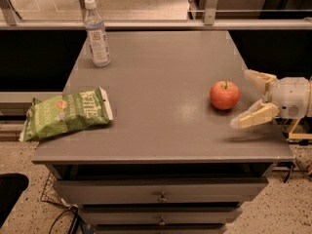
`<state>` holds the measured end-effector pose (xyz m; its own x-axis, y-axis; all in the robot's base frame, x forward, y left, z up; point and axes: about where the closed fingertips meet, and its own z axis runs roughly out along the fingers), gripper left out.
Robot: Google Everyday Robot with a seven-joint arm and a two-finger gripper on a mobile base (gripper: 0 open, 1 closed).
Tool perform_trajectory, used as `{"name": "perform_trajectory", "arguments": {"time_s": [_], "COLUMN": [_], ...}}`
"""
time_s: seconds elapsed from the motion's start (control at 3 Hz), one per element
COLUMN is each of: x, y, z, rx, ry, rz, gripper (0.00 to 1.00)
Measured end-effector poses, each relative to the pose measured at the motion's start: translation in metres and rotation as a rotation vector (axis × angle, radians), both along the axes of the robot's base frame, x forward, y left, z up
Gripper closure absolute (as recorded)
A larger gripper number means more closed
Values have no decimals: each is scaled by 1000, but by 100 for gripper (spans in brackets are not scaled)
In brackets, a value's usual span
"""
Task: Move apple near green jalapeno chip bag
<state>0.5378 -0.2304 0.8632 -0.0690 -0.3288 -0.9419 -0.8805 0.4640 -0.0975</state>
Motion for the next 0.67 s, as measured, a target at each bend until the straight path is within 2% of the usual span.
{"name": "perform_trajectory", "arguments": {"time_s": [0.33,0.67], "x": [4,12], "y": [12,24], "z": [-3,-2], "rx": [102,164], "ry": [23,42], "rz": [22,39], "gripper": [0,18]}}
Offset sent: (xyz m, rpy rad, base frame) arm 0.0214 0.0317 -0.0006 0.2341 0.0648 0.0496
